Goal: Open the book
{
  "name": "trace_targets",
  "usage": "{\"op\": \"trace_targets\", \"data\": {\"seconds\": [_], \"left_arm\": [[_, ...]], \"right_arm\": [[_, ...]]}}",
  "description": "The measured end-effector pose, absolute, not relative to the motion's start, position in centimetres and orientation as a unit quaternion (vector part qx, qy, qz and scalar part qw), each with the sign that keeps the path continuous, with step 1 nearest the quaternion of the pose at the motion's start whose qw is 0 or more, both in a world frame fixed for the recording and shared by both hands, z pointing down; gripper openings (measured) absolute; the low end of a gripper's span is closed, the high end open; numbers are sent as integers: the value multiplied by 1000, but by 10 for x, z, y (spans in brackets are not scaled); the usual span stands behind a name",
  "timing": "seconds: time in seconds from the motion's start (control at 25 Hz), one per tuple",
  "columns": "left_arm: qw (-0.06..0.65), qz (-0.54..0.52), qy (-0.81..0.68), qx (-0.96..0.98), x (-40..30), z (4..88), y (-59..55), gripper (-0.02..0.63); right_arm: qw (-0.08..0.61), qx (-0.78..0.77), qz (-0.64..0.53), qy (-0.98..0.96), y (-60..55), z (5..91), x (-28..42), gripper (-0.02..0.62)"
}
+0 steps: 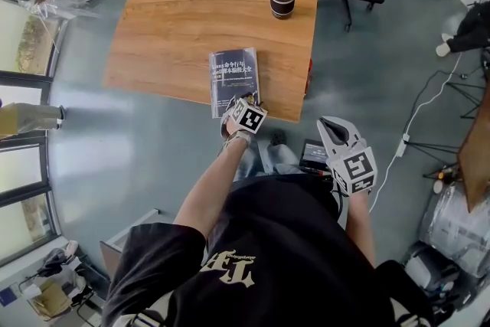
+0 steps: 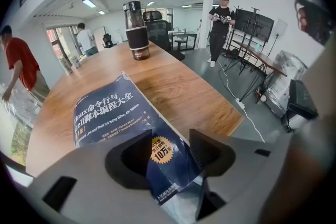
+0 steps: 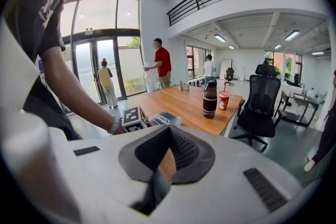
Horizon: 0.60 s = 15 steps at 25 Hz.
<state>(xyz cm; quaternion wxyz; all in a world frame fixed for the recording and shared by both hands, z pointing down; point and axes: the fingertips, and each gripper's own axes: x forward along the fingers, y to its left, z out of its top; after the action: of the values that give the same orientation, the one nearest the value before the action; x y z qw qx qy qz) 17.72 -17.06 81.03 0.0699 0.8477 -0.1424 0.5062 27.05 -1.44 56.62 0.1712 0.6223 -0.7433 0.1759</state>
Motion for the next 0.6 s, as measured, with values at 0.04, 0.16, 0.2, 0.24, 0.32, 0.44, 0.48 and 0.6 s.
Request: {"op": "trace_targets", "data": {"seconds": [0.04,0.16,0.2,0.24,0.32,0.44,0.48,0.6], "left_arm": [[74,503,-145,849,176,809,-171,226],[80,497,-153,851,175,807,-169,177],[84,493,-153,852,175,805,-166,157],[88,489,-155,854,175,803,-164,135],[92,479,-159,858,175,798,-162,106],[91,467,-163,864,174,789,-159,60],[88,464,-164,866,174,786,-159,37],[76,459,-169,869,170,780,-160,12]], "right_arm": [[172,621,175,-745,-15,566,270,-12],[173,619,173,-746,-16,564,271,-12],[174,618,173,-747,-16,564,272,-12],[174,617,173,-748,-17,564,272,-12],[174,616,173,-748,-17,564,273,-12],[174,614,173,-751,-16,566,273,-12],[173,612,173,-752,-16,566,273,-12],[172,609,171,-755,-18,567,271,-12]]}}
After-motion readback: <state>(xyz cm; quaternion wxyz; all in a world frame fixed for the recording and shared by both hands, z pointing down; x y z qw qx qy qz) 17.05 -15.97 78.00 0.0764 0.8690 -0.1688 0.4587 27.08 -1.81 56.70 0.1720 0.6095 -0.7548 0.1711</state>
